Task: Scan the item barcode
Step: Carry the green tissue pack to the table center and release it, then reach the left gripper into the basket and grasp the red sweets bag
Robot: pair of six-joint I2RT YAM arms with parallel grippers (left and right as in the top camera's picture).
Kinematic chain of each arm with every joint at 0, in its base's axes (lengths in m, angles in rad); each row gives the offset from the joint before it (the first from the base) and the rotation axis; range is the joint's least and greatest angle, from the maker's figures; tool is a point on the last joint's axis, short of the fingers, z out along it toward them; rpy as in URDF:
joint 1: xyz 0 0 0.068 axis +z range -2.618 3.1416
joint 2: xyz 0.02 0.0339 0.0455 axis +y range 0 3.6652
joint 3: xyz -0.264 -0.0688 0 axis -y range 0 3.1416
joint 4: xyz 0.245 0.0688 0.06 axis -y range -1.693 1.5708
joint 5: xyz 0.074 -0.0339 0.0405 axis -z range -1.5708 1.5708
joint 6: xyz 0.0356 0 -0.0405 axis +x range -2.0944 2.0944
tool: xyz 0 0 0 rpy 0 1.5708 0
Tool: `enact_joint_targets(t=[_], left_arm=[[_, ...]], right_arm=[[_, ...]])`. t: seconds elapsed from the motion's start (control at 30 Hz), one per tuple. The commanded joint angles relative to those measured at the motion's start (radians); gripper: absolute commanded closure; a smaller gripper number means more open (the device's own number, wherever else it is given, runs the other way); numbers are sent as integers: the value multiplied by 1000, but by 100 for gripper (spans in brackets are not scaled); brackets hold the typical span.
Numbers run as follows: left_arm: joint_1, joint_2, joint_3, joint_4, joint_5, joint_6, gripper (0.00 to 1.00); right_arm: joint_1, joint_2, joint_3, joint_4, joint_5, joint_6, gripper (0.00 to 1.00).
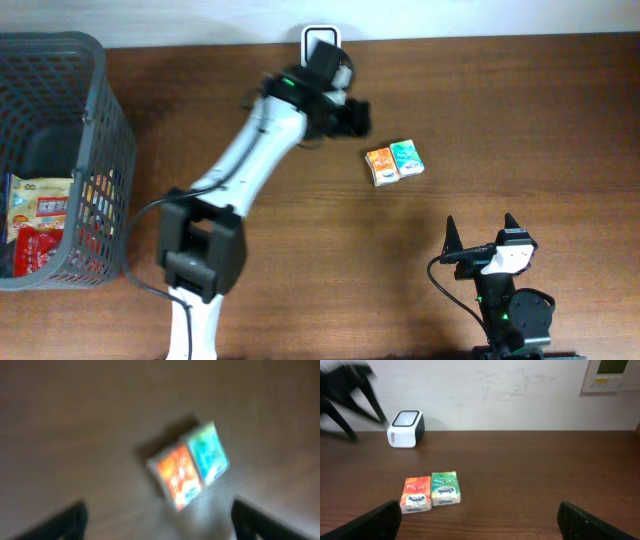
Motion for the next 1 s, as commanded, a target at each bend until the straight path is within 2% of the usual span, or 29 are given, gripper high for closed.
enact_joint_targets(t=[0.0,0.17,0.27,0.4,0.43,0.53,0.67,0.73,0.83,0.97], left_arm=[[169,-96,218,-179,3,38,1],[409,-286,299,-351,18,38,1],[637,-404,299,-431,-77,37,1],[916,-430,299,-504,-211,35,1],[1004,-420,298,-544,-276,-11,1],[1142,-377,296,-638,-349,-110,1],[1168,-291,249,-647,-424,-114,1],[1168,-257,167,-637,-454,-158,1],[1168,-216,41,-602,-453,-158,1],[1168,-208,-166,-426,-454,-158,0]], right_arm=[[-5,-7,-7,-5,8,5,1],[-5,-7,-7,-4,8,5,2],[-5,-7,-7,-4,8,5,1],[-5,-7,-7,-4,8,5,1],[-5,-7,-7,-4,8,5,1],[-5,-7,-7,-5,8,5,1],[-5,-7,-7,-4,8,5,1],[-5,-7,-7,-4,8,5,2],[-5,-7,-7,-4,8,5,2],[-5,-7,-7,-4,8,5,1]])
